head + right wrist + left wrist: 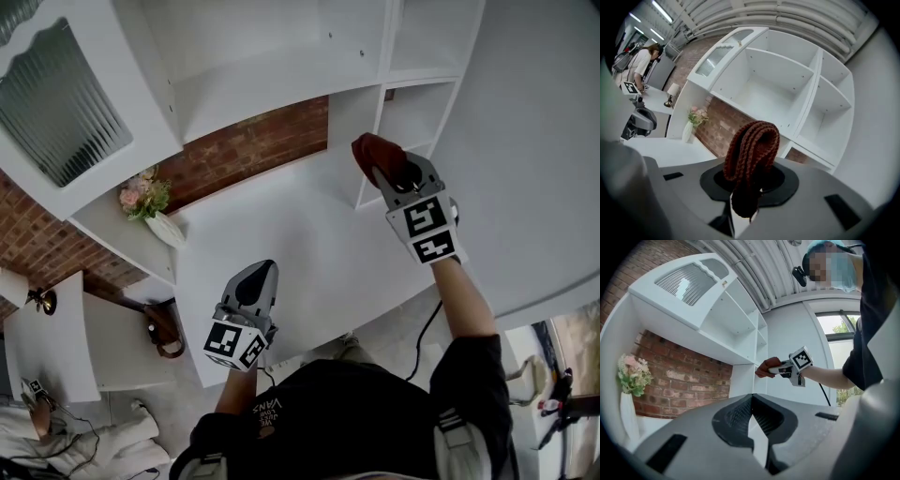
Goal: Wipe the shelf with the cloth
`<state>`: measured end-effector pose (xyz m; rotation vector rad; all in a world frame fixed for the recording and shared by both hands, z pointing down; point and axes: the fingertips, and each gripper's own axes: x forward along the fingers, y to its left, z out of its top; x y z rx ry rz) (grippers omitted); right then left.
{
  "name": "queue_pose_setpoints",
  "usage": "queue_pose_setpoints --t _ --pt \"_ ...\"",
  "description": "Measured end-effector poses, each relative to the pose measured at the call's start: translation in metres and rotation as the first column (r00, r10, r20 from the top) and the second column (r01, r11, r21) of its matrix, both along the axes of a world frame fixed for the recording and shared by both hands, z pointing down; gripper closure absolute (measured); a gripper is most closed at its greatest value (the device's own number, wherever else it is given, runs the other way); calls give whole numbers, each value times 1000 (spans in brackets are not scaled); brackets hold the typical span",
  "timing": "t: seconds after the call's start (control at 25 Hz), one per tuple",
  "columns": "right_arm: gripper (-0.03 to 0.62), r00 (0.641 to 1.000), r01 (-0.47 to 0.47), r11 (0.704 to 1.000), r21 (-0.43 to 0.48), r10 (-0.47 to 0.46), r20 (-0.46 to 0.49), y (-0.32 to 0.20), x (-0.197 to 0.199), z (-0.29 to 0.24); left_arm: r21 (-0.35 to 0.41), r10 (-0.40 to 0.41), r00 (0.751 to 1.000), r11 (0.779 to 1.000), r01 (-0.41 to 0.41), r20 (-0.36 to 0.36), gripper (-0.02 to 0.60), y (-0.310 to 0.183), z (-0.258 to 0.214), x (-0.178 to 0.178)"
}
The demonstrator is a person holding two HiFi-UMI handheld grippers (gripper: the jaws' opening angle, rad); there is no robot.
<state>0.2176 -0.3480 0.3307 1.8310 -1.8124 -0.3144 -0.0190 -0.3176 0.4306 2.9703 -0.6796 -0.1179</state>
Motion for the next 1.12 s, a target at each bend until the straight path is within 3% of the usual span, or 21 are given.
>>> queue_pose_setpoints --t 0.32,0.56,1.12 --pt "499 980 -23 999 -33 29 198 40 -28 90 -33 -6 999 999 7 32 575 3 20 -5" --pt "499 952 -74 996 -46 84 294 71 -43 139 -75 -4 999 997 8 46 575 6 40 -2" --pt "499 821 -117 988 -97 151 550 137 -73 204 -167 16 997 986 -4 72 575 39 86 9"
